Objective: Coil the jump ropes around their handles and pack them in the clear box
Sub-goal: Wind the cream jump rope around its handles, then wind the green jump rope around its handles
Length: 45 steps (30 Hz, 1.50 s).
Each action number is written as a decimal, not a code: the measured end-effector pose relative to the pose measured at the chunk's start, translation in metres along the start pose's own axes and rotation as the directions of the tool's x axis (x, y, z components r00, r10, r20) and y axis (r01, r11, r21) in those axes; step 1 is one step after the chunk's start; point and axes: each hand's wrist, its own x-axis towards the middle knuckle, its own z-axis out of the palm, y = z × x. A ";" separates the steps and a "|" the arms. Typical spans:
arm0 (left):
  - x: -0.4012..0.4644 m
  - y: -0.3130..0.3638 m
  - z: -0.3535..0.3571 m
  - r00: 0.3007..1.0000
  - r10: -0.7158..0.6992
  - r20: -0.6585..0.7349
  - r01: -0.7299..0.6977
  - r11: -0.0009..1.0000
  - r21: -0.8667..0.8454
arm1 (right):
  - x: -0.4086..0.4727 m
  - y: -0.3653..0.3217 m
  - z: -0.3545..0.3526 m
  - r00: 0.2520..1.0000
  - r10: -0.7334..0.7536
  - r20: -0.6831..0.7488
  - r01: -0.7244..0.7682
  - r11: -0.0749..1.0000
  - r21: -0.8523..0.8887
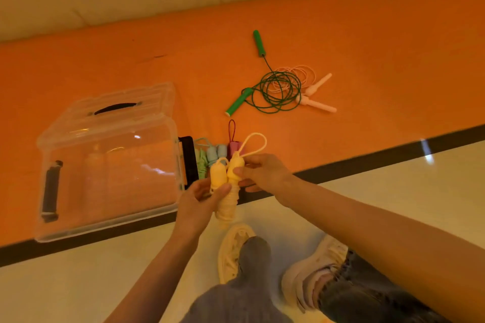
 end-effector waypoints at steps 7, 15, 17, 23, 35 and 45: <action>0.023 -0.068 -0.002 0.983 -0.121 -0.138 0.111 0.991 -0.080 | 0.055 0.047 0.041 0.997 0.075 0.034 -0.075 0.997 -0.020; 0.044 -0.105 0.010 0.951 -0.241 -0.196 0.199 0.957 -0.209 | 0.099 0.087 0.062 1.000 -0.009 -0.026 0.004 0.983 -0.183; 0.049 -0.113 0.012 0.941 -0.272 -0.202 0.226 0.948 -0.226 | 0.107 0.093 0.068 0.999 -0.010 -0.038 0.003 0.980 -0.199; 0.064 -0.127 0.008 0.933 -0.294 -0.205 0.247 0.942 -0.226 | 0.125 0.110 0.079 0.998 -0.004 -0.066 -0.006 0.988 -0.152; 0.074 -0.123 0.002 0.938 -0.228 -0.260 0.188 0.968 -0.168 | 0.126 0.114 0.088 0.989 -0.051 -0.138 0.020 0.977 -0.212; 0.053 -0.127 0.006 0.877 -0.174 -0.449 0.141 0.984 -0.107 | 0.130 0.111 0.068 0.990 -0.027 -0.138 -0.016 0.953 -0.302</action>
